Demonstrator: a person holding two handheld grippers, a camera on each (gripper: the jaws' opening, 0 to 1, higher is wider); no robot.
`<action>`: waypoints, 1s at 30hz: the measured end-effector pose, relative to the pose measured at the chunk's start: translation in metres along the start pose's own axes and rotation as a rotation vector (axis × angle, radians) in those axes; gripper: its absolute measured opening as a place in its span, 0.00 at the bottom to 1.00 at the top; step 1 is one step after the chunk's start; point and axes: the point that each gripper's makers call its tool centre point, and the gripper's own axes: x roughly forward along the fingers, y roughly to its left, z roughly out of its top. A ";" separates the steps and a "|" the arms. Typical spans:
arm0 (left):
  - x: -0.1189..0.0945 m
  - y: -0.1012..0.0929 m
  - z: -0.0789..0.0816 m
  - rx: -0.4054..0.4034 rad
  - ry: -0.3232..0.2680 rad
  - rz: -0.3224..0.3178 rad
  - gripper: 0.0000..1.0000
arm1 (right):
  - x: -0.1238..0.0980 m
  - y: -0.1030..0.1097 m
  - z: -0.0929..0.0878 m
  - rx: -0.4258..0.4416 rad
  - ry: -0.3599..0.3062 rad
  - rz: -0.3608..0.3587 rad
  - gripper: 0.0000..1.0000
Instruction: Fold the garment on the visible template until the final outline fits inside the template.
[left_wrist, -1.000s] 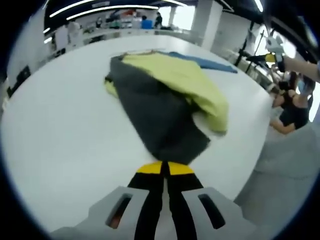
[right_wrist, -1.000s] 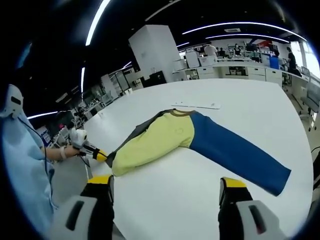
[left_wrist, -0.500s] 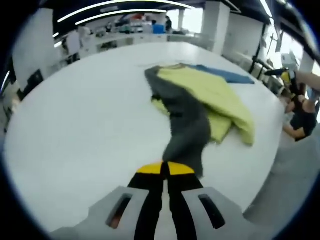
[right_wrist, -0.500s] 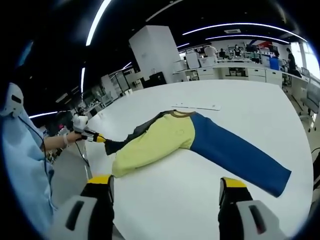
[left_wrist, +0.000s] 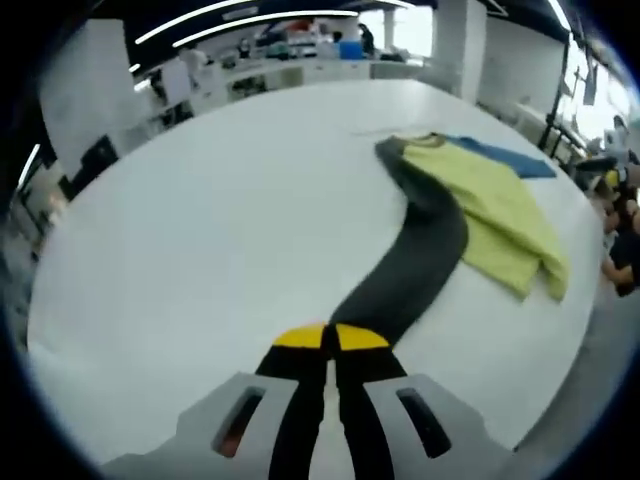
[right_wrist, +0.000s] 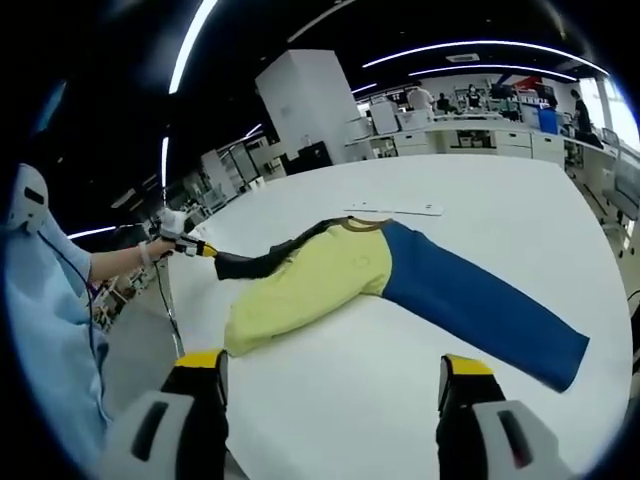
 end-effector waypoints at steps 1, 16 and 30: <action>0.000 -0.002 0.001 0.005 0.005 -0.001 0.00 | 0.000 0.000 0.000 0.001 0.000 0.000 0.87; 0.040 0.077 0.015 0.036 0.093 0.071 0.00 | 0.010 0.003 0.004 0.016 0.018 -0.010 0.87; 0.075 0.146 0.010 0.042 0.160 0.152 0.00 | 0.038 0.023 0.001 0.029 0.075 0.017 0.87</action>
